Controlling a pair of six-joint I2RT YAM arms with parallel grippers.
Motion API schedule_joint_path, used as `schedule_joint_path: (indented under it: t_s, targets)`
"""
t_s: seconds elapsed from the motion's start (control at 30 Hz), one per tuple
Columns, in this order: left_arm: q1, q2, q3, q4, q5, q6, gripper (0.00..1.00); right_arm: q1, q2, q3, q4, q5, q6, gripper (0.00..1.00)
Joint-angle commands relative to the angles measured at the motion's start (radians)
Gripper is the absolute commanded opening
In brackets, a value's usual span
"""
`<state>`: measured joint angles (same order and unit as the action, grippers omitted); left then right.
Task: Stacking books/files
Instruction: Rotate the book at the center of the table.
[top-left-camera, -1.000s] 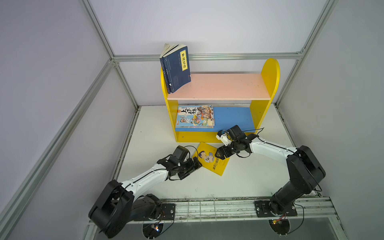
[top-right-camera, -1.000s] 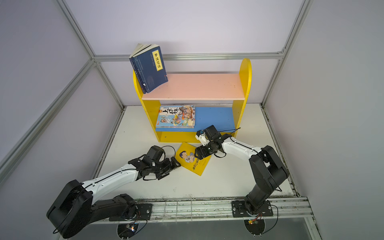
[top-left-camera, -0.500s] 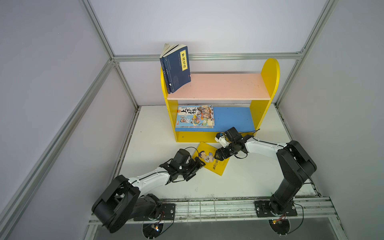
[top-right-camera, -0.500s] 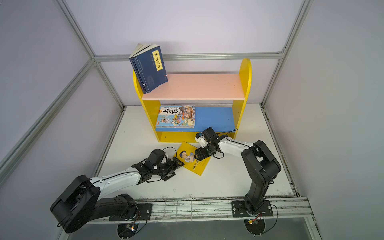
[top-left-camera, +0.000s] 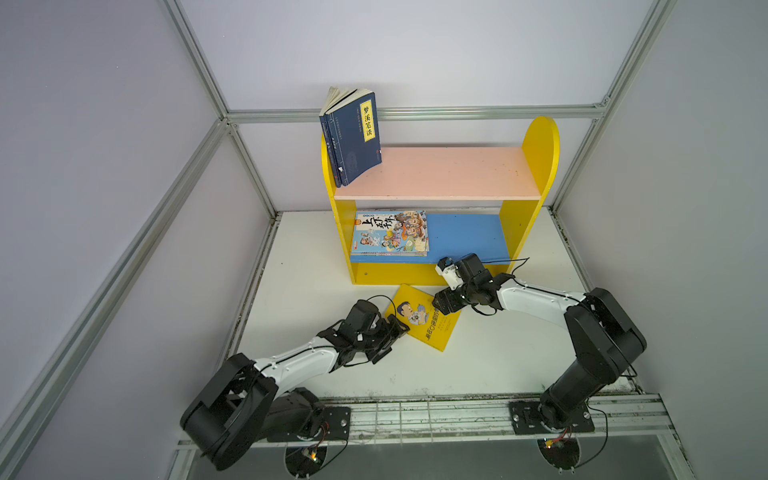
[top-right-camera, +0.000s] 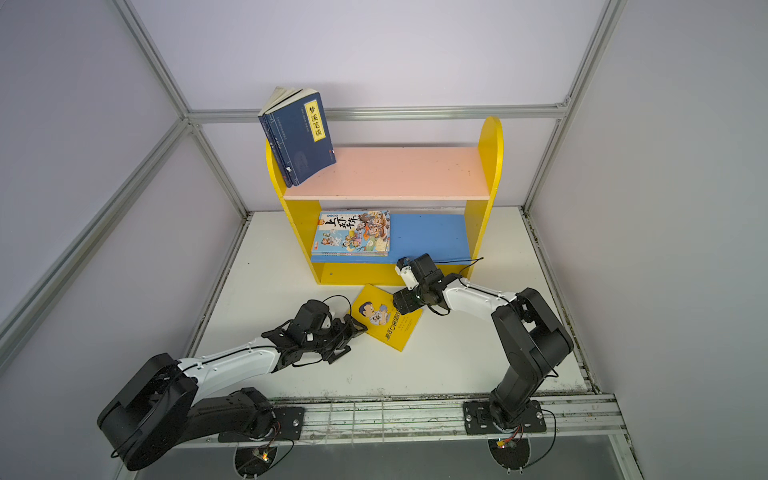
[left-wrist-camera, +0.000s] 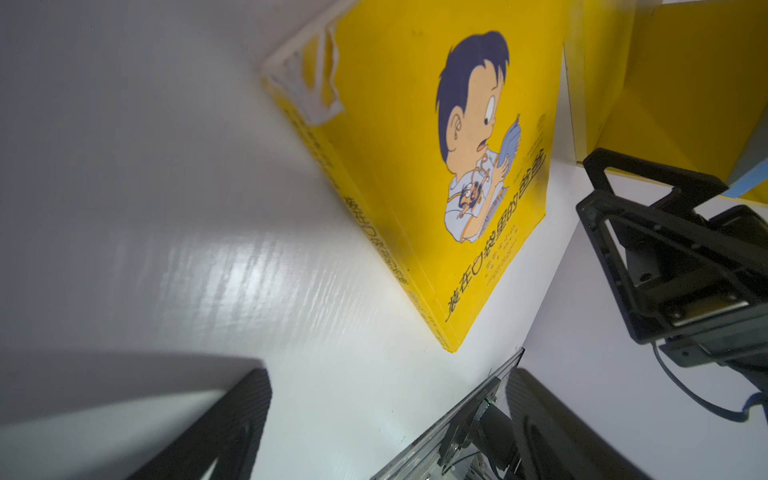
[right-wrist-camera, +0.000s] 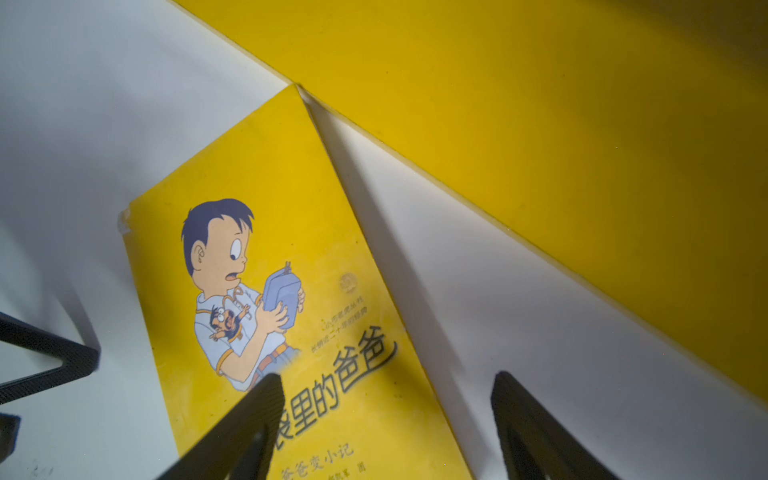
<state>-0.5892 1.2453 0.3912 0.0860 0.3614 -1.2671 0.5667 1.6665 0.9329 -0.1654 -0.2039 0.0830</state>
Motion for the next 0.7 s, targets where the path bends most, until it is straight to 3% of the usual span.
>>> schedule_joint_path:
  t_s: [0.0, 0.4, 0.67]
  targets:
    - [0.0, 0.006, -0.014, -0.049, -0.028, -0.008, 0.94, 0.0, 0.013, -0.021, 0.06, -0.033, 0.022, 0.82]
    - [-0.002, 0.003, -0.039, -0.016, -0.04, -0.019, 0.96, 0.017, 0.009, -0.106, 0.147, -0.106, 0.143, 0.8]
    - [-0.008, 0.092, -0.073, 0.106, -0.031, -0.045, 0.95, 0.106, -0.014, -0.198, 0.237, -0.111, 0.295, 0.7]
